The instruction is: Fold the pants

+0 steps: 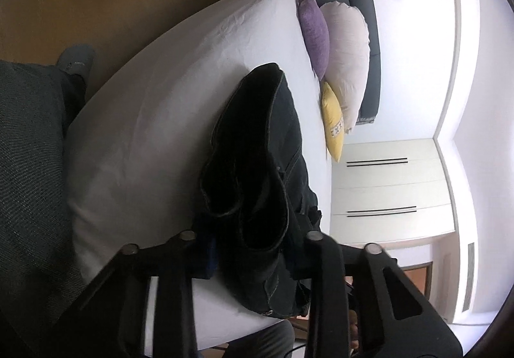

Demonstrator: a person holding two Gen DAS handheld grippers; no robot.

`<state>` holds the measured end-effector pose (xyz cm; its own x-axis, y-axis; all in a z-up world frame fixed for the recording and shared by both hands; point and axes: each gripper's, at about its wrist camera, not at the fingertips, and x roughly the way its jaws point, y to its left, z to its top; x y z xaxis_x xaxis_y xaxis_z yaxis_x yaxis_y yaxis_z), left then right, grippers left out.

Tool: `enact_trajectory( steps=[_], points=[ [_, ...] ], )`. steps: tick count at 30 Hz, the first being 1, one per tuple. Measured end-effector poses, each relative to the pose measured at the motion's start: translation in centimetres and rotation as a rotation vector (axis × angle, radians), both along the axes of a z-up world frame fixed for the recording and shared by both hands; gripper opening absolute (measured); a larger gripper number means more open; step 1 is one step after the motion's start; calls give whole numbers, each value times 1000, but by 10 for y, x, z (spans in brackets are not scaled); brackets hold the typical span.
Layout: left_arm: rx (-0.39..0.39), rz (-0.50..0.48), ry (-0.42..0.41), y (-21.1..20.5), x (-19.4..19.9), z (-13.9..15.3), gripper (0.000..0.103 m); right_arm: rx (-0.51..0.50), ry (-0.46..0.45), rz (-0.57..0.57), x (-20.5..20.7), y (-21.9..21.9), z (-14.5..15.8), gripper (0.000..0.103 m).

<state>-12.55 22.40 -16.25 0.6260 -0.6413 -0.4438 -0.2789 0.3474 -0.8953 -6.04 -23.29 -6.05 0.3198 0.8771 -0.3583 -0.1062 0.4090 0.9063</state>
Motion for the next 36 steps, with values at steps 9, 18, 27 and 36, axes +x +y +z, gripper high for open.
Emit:
enact_trajectory(
  steps=[9,18,27,36],
  points=[
    [87,-13,-87,-9,0,41,14,-146,173,-2,34,-19,-57,70],
    [233,-123,-223,-57,25,118,13,-59,145,-100,14,-40,-53,80],
    [390,-411,-423,-193,51,198,13,6,13,-145,-22,-97,4,88],
    [512,-805,-473,-385,64,173,14,33,31,-197,-39,-147,5,88]
  ],
)
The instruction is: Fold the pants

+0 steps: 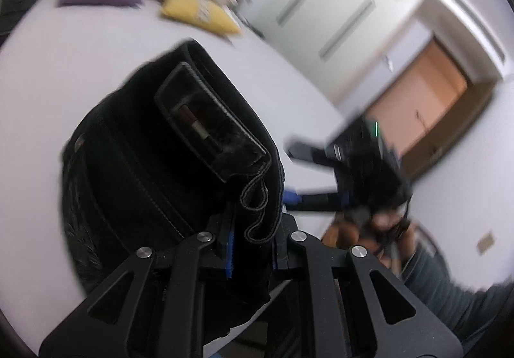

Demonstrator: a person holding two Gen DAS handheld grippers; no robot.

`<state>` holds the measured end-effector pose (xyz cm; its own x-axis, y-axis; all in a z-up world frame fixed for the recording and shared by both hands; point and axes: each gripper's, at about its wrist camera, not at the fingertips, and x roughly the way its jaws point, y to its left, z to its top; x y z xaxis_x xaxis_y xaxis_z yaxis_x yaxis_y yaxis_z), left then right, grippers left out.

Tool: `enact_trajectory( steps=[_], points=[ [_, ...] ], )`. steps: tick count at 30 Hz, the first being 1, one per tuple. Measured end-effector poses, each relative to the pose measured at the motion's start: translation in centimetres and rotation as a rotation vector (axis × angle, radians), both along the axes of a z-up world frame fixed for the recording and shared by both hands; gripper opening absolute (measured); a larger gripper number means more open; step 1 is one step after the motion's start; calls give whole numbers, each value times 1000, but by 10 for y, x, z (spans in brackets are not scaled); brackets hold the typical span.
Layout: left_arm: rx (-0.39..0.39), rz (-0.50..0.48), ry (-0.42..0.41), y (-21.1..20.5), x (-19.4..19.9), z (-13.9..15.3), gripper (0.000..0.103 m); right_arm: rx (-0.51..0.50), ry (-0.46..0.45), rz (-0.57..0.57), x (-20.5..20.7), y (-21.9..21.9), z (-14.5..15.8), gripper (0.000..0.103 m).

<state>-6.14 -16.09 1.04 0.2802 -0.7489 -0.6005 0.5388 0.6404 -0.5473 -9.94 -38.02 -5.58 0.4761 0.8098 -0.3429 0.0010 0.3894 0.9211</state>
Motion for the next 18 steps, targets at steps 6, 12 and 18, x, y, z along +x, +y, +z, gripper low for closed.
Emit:
enact_trajectory(
  steps=[6,12,18],
  points=[
    [128,-84,1,-53,-27,-25,14,-92,67,63,9,6,-6,91],
    [199,-107,-74,-69,-29,-20,14,-220,104,100,16,18,-14,70],
    [224,-117,-72,-85,-34,-24,14,-384,87,142,24,23,-5,23]
  ],
)
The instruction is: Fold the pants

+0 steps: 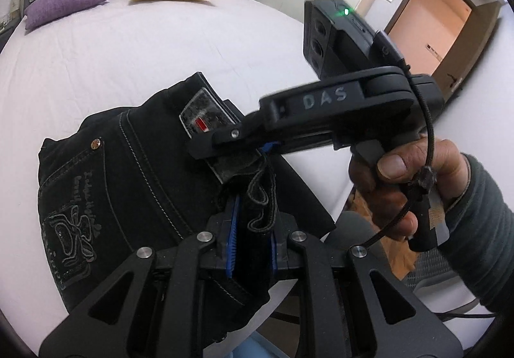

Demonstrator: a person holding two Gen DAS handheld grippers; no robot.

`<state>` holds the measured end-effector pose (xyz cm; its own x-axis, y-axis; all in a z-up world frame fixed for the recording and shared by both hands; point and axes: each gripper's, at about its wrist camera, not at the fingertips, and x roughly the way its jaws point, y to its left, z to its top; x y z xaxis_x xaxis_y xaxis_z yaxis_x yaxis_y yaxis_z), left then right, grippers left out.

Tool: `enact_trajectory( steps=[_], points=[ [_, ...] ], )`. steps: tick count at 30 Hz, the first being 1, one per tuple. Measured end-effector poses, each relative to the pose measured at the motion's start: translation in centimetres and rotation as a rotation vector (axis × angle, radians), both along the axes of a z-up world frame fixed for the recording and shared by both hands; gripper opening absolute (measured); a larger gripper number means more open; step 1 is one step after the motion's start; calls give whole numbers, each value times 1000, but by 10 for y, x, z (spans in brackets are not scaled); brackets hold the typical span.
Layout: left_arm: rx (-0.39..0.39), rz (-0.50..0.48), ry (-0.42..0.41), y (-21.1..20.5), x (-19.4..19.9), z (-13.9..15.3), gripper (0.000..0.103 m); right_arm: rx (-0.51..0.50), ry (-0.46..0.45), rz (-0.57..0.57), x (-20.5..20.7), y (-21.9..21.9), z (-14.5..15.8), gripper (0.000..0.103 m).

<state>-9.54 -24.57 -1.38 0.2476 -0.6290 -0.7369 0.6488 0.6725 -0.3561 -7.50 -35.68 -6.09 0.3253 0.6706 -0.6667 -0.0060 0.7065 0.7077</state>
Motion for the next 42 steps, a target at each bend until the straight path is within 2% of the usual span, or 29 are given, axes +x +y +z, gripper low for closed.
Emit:
enact_trajectory(
  steps=[4,10,12,18,24,26,29,31,33,35,37,39,42],
  points=[
    [-3,-12,-2,-2,-2,-5,14,-49,-27,26,0,-4,11,18],
    [-22,-36,-29,-28,-4,4,14,-71,-78,39,0,-22,32,18],
    [-10,-46,-26,-38,-5,0,14,-63,-68,34,1,-28,25,18],
    [47,-73,22,-67,-8,-34,14,-19,-8,-19,-9,-49,-20,17],
    [70,-87,7,-85,-10,-44,14,8,-10,-41,-12,-61,-29,17],
    [71,-87,7,-88,-11,-38,14,10,-8,-43,-10,-63,-31,17],
    [70,-90,13,-98,-14,-50,15,22,-2,-49,-11,-69,-38,17],
    [69,-93,29,-100,-16,-57,23,31,3,-41,-11,-70,-47,17],
    [40,-96,73,-97,-15,-60,28,75,10,-37,-12,-73,-58,18],
    [17,-107,121,-91,-15,-57,34,120,6,-48,-14,-77,-60,22],
    [-46,-106,167,-74,-16,-48,58,109,-5,-53,-18,-78,-53,31],
    [-63,-75,155,-57,-18,-38,63,91,-14,-66,-23,-83,-46,35],
    [-98,-41,171,-29,-17,-27,63,70,-33,-113,-35,-98,-31,39]
  ],
)
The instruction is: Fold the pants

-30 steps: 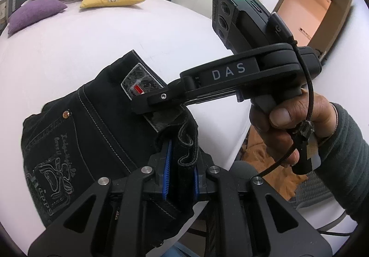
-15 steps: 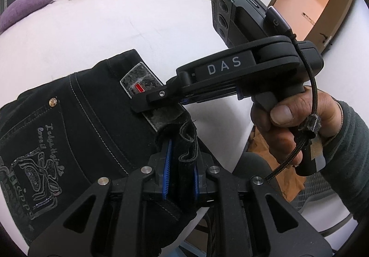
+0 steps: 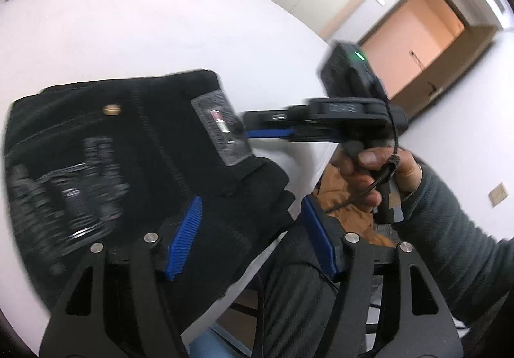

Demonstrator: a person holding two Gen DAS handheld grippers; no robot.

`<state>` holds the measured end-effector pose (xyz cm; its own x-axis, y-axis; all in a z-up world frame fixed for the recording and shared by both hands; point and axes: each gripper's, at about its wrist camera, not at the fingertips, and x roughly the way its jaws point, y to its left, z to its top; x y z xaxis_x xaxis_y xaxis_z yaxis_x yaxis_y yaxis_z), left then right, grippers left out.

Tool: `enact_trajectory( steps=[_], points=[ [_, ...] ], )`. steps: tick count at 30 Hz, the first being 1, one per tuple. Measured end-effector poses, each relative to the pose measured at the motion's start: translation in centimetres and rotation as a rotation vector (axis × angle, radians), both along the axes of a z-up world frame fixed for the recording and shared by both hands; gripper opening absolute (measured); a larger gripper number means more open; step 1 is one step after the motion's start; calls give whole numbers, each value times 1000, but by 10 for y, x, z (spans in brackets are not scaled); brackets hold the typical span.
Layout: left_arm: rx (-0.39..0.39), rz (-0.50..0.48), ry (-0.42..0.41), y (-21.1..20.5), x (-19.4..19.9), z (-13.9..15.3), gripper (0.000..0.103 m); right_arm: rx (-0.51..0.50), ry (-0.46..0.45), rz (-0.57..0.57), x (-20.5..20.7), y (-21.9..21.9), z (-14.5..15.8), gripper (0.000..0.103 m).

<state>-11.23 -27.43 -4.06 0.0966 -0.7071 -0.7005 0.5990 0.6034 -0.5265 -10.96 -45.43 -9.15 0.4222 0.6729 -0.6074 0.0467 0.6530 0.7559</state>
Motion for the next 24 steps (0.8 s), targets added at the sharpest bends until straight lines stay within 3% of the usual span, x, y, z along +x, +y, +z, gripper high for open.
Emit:
enact_trajectory(
  steps=[4,6,9,11,12,13,14,17,19,23,24],
  points=[
    [10,84,-57,31,11,9,63,97,-104,24,-9,10,32,39],
    [59,141,-72,38,22,7,63,139,-136,76,-8,28,37,39],
    [140,192,-93,46,39,-2,63,93,-35,151,-4,61,12,39],
    [211,199,-72,49,57,-13,63,58,42,163,-6,66,-12,29],
    [210,206,-55,55,69,-15,63,56,45,146,-7,62,-18,12],
    [213,212,-47,57,72,-19,63,59,53,122,-12,56,-21,2],
    [217,213,-46,57,74,-21,63,61,62,109,-15,52,-21,1],
    [210,215,-61,58,78,-16,63,-7,66,115,-32,43,-4,2],
    [197,226,-73,62,83,-11,63,-52,48,107,-41,35,14,9],
    [179,267,-101,77,102,-2,63,-11,-75,77,-33,31,51,15],
    [193,276,-103,76,103,-4,63,-9,-93,81,-27,37,56,23]
  ],
)
